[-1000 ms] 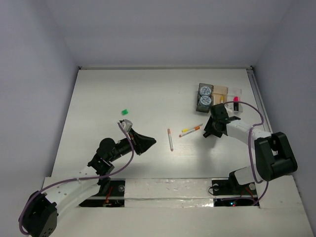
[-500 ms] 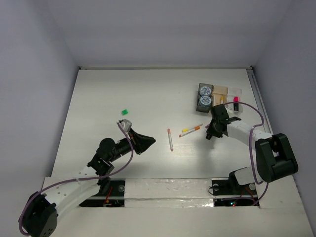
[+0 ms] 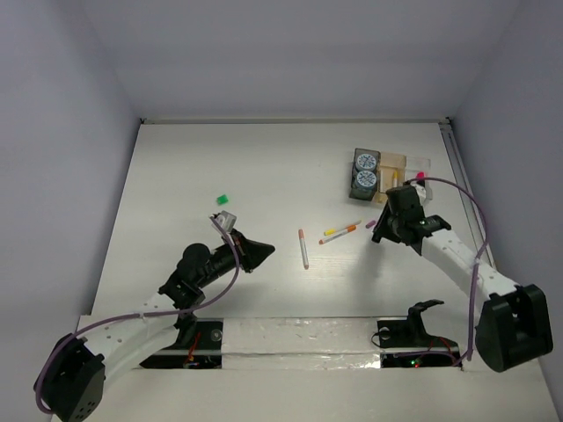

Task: Sort the stationery into containers
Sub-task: Pick up the pen from the center of the board.

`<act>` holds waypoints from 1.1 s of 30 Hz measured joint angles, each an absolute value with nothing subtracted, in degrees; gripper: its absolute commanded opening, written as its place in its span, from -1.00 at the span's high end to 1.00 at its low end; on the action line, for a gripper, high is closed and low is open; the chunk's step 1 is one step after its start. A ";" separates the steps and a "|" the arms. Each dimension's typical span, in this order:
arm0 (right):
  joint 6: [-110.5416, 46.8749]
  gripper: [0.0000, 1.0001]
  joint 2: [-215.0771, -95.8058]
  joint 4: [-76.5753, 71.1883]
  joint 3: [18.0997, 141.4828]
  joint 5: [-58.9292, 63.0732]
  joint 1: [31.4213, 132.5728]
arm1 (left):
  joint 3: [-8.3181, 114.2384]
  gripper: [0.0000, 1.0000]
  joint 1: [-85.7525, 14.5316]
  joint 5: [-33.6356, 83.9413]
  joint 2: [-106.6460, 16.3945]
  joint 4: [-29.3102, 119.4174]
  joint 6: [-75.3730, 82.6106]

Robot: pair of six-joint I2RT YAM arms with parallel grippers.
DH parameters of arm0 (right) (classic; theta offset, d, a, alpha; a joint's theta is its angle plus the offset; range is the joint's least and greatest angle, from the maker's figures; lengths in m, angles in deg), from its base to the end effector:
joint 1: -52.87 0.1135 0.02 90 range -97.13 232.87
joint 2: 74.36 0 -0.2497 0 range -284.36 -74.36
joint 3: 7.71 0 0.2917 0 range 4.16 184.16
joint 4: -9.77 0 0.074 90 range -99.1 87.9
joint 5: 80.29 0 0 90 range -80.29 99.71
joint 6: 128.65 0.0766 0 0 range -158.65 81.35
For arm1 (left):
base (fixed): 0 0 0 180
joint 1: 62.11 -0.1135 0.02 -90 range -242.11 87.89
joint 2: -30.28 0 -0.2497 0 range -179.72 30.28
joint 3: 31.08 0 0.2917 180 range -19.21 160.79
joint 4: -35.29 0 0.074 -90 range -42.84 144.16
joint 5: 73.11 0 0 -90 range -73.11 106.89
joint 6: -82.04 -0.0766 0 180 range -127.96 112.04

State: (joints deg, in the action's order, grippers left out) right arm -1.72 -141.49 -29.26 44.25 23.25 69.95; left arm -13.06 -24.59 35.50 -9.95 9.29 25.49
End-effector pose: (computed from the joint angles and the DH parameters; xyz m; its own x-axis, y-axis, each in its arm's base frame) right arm 0.2838 0.0684 0.1468 -0.7127 0.3921 -0.5817 0.3422 0.9182 0.1997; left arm 0.1800 -0.1690 0.1742 -0.4136 -0.3410 -0.8442 0.7212 0.4432 -0.5324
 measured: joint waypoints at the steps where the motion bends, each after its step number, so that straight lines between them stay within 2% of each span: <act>1: -2.03 1.00 -139.77 -29.39 44.21 23.10 70.24 | -13.06 1.00 -24.59 35.57 -9.62 9.29 25.47; 7: -2.40 1.00 -136.31 -27.66 45.02 19.73 78.19 | -13.08 1.00 -24.59 36.33 -7.48 7.96 25.08; 8: -2.38 1.00 -137.43 -26.81 45.65 19.56 80.29 | -13.08 0.90 -24.59 36.49 -7.72 7.65 25.08; 9: -2.40 1.00 -139.24 -25.93 46.68 19.34 82.85 | -13.08 0.58 -24.59 36.64 -8.29 7.39 25.01; 12: -2.99 1.00 -147.00 -21.50 51.31 18.90 89.64 | -13.06 0.16 -24.59 36.88 -10.93 6.71 24.92; 13: -3.36 1.00 -150.11 -19.51 53.35 18.40 91.63 | -13.06 0.11 -24.59 36.90 -11.85 6.71 24.84; 22: -4.28 1.00 -164.12 -4.91 61.19 12.17 97.19 | -11.29 0.10 -24.59 33.47 -19.76 7.80 24.70; 33: -2.25 1.00 -167.72 3.66 61.46 7.04 101.01 | -10.00 0.11 -24.59 29.25 -25.71 5.44 25.45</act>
